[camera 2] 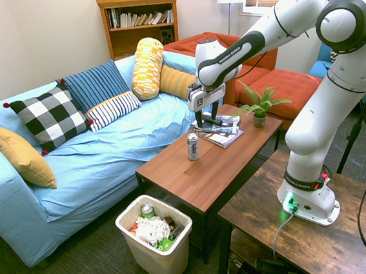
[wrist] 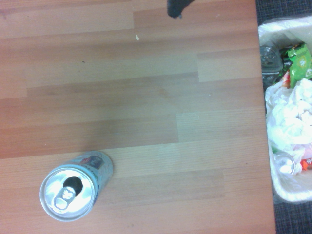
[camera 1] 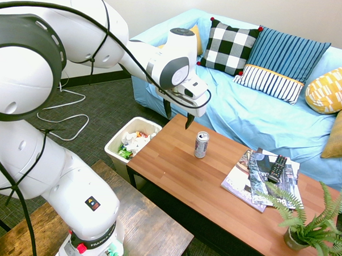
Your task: Throw the can in the trash bin
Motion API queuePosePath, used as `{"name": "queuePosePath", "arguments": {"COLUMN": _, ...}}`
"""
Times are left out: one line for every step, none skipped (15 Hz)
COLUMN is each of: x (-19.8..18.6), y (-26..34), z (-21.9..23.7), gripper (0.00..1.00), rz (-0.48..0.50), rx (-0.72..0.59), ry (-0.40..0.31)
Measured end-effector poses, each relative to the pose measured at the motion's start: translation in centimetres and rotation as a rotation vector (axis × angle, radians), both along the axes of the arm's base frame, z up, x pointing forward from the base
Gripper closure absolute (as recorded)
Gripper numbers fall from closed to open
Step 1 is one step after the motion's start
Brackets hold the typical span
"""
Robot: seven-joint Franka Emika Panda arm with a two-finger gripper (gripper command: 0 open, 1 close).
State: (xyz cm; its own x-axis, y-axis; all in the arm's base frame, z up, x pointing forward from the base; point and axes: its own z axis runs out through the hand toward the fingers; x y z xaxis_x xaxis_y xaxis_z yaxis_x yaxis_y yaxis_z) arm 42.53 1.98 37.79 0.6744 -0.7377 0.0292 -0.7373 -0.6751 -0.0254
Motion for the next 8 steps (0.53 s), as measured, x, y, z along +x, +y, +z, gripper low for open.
{"name": "queuePosePath", "arguments": {"x": 0.1, "y": 0.0, "z": 0.0, "gripper": 0.00, "rz": 0.000, "rx": 0.000, "ry": 0.001}}
{"name": "queuePosePath", "arguments": {"x": 0.2, "y": 0.1, "z": -0.1, "gripper": 0.00, "rz": -0.003, "rx": 0.000, "ry": 0.002}}
{"name": "queuePosePath", "arguments": {"x": 0.5, "y": 0.2, "z": -0.3, "gripper": 0.00, "rz": -0.013, "rx": -0.001, "ry": -0.004}}
{"name": "queuePosePath", "arguments": {"x": 1.1, "y": 0.1, "z": -0.6, "gripper": 0.00, "rz": -0.028, "rx": -0.006, "ry": -0.011}}
{"name": "queuePosePath", "arguments": {"x": 1.8, "y": 0.0, "z": -1.0, "gripper": 0.00, "rz": -0.048, "rx": -0.013, "ry": -0.016}}
{"name": "queuePosePath", "arguments": {"x": 2.7, "y": -0.4, "z": -1.6, "gripper": 0.00, "rz": -0.068, "rx": -0.016, "ry": -0.016}}
{"name": "queuePosePath", "arguments": {"x": 3.7, "y": -0.8, "z": -2.2, "gripper": 0.00, "rz": -0.091, "rx": -0.016, "ry": -0.021}}
{"name": "queuePosePath", "arguments": {"x": 4.8, "y": -1.2, "z": -2.9, "gripper": 0.00, "rz": -0.114, "rx": -0.021, "ry": -0.028}}
